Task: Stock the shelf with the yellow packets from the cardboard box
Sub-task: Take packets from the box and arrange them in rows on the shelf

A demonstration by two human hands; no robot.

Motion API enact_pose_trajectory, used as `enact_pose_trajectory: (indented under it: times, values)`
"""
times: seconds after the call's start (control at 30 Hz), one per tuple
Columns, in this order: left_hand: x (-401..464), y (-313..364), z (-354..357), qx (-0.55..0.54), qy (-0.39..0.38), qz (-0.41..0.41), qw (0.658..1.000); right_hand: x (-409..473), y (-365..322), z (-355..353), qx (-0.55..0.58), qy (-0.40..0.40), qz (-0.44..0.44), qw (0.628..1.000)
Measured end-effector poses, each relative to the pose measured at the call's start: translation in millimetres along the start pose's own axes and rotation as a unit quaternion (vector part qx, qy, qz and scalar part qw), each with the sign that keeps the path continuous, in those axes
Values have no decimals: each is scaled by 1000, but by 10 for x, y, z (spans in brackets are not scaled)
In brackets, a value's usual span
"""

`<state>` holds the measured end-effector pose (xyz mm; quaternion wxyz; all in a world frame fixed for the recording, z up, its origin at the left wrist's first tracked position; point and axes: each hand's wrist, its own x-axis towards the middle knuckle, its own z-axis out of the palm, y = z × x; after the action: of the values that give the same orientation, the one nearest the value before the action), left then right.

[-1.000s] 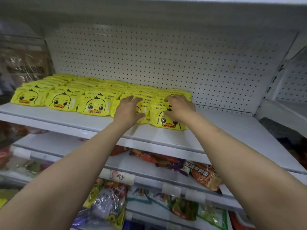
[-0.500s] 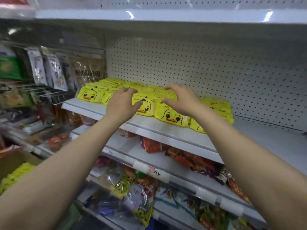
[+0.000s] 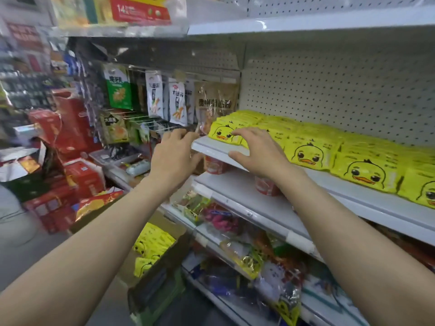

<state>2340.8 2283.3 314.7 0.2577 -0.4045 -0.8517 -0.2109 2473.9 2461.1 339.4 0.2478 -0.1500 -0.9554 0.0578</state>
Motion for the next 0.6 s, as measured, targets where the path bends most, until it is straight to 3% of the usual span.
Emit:
enact_pose_trajectory:
  times: [0.33,0.6]
  values:
    - [-109,-1315,215,24,-43,-59,997,741,-863,1056,24,-74,-45,996]
    - [14,-2425,1024,32,-99,-105,989,1508,-1118,2362,25,-174,-73,982]
